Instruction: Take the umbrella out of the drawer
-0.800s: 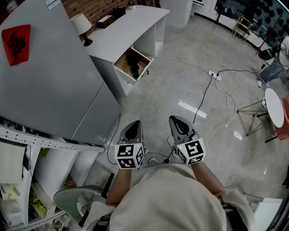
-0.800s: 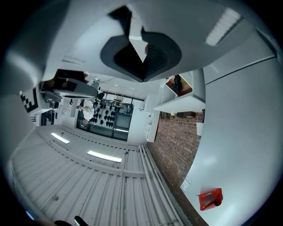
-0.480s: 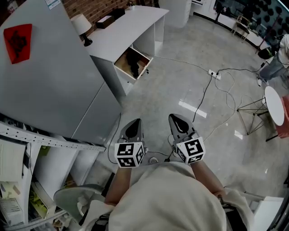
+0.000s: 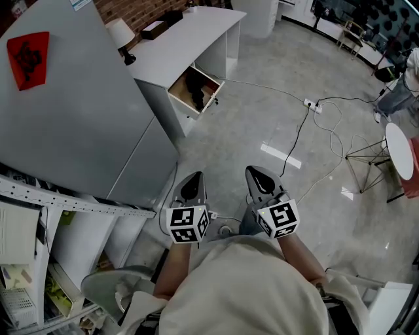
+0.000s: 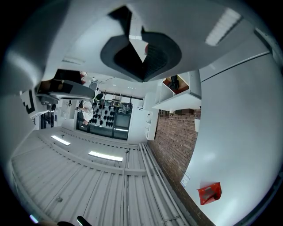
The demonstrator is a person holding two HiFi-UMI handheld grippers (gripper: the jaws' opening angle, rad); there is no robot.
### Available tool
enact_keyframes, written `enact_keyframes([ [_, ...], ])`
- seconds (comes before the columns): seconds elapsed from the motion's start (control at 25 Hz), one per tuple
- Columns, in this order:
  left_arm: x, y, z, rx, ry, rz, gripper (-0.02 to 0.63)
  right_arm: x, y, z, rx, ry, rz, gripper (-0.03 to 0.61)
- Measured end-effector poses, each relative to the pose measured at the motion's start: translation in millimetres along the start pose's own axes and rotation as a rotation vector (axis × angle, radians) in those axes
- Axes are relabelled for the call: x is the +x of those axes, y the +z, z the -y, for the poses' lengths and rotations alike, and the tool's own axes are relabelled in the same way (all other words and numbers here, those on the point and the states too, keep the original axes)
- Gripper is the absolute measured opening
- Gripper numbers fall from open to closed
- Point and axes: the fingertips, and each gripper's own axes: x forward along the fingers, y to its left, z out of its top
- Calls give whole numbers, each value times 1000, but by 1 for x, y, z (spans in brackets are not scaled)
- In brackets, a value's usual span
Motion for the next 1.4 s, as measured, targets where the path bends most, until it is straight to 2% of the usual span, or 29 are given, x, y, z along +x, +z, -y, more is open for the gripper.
enact_keyframes([
  [0.24, 3, -3, -7, -28, 27, 1, 11, 3, -3, -2, -6, 28, -10, 0],
  [0.56, 34, 2, -18, -7, 47, -8, 11, 43, 0, 16, 11, 61, 12, 2],
  [0.76, 77, 14, -37, -10, 87, -3, 11, 92, 5, 37, 3, 128, 27, 50],
  [1.04, 155, 54, -64, -61, 100, 26, 19, 173, 21, 90, 4, 232, 18, 193],
  [1.08, 166, 60, -67, -65, 105, 32, 55, 182, 23, 100, 13, 246, 12, 224],
  [1.12, 178, 65, -69, -71, 111, 39, 123, 192, 25, 109, 20, 262, 9, 243],
  [1.24, 211, 84, -75, -92, 121, 74, 159, 219, 30, 139, 29, 289, 10, 275],
  [1.4, 253, 102, -79, -106, 129, 90, 248, 251, 35, 177, 42, 309, 7, 327],
])
